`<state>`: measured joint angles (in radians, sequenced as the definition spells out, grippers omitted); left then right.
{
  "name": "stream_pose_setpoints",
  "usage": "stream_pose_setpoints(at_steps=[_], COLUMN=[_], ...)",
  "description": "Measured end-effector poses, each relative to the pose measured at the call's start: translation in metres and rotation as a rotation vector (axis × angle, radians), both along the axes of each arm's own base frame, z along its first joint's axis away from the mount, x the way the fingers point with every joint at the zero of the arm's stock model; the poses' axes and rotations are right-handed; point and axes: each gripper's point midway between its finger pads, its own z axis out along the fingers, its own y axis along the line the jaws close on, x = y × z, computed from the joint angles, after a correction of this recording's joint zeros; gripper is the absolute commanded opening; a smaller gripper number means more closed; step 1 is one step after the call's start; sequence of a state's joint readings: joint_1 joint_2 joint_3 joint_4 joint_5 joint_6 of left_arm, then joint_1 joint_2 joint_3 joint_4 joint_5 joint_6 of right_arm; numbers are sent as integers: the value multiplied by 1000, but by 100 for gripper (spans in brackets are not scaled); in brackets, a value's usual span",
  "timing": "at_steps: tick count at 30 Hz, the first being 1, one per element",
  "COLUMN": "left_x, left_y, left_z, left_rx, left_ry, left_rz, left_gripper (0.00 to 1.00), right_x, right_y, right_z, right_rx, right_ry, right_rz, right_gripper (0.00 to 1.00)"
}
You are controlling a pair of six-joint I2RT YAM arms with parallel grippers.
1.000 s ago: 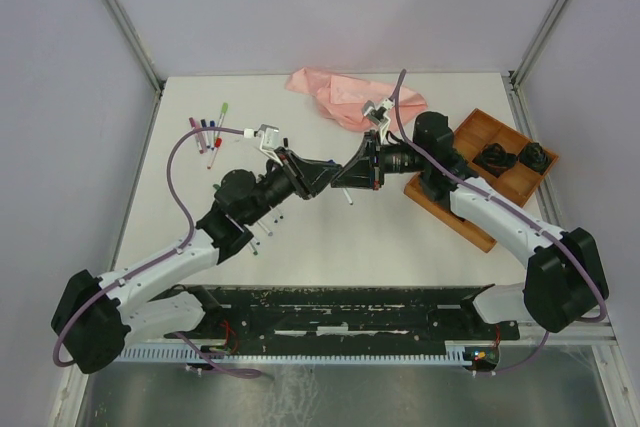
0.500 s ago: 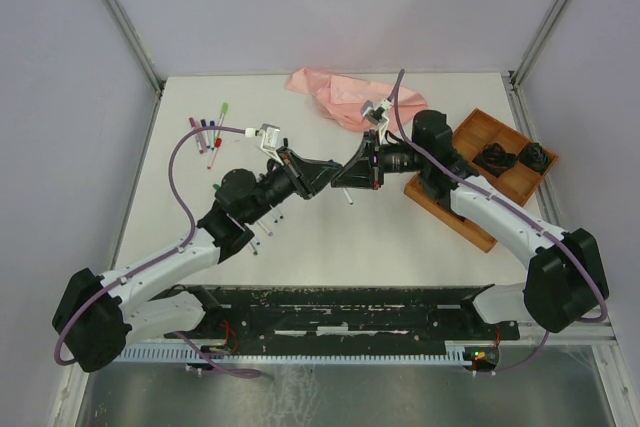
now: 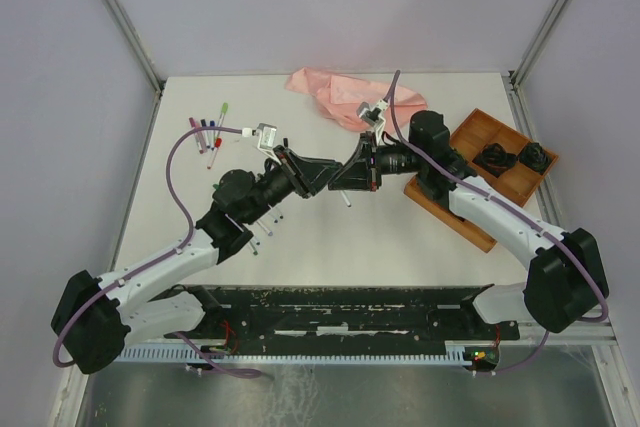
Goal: Open the pen caps
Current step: Open the pen cap from the pen.
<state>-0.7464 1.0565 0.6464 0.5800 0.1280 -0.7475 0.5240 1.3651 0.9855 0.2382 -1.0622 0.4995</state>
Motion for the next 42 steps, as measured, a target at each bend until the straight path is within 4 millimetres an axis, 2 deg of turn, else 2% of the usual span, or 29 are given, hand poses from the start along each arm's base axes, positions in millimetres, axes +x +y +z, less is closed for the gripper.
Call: stream_pose_setpoints(at_steps=[2, 4, 5, 6, 9, 13, 18, 21, 22, 23, 24, 32, 37, 40, 41, 42], left_x=[0, 1, 1, 0, 0, 1, 5, 9, 10, 12, 14, 24, 46, 100, 113, 119], left_y=[0, 0, 0, 0, 1, 1, 6, 13, 16, 19, 20, 33, 59, 126, 150, 164], left_z=[0, 0, 1, 2, 3, 3, 7, 15, 18, 20, 20, 20, 19, 57, 73, 83], left_rx=[0, -1, -4, -7, -11, -11, -23, -44, -51, -56, -58, -52, -46, -112, -146, -170], left_ry=[1, 0, 1, -1, -2, -1, -8, -25, -31, -35, -37, -45, -29, -100, -131, -153], left_rz=[3, 4, 4, 3, 4, 9, 40, 69, 80, 91, 97, 104, 122, 381, 462, 507], left_gripper=[33, 12, 5, 3, 3, 3, 3, 3, 3, 3, 3, 3, 3, 3, 3, 3], right_x=[0, 0, 0, 0, -1, 0, 1, 0, 0, -1, -1, 6, 27, 18, 16, 15], right_y=[0, 0, 0, 0, 0, 0, 1, 3, 3, 4, 5, 13, 33, 32, 31, 31], right_z=[0, 0, 0, 0, 0, 0, -2, -3, -4, -4, -5, -6, -8, -28, -35, -40], right_rx=[1, 0, 0, 0, 2, 2, -1, -4, -4, -4, -4, -4, -4, -53, -71, -82], right_ry=[2, 5, 6, 8, 6, 10, 21, 25, 27, 26, 25, -4, -23, 69, 100, 120], right_rz=[1, 2, 1, 1, 5, 4, 0, 3, 4, 8, 9, -12, -50, -9, 1, 7], right_gripper=[6, 6, 6, 6, 12, 29, 31, 23, 17, 6, 0, 0, 0, 0, 0, 0])
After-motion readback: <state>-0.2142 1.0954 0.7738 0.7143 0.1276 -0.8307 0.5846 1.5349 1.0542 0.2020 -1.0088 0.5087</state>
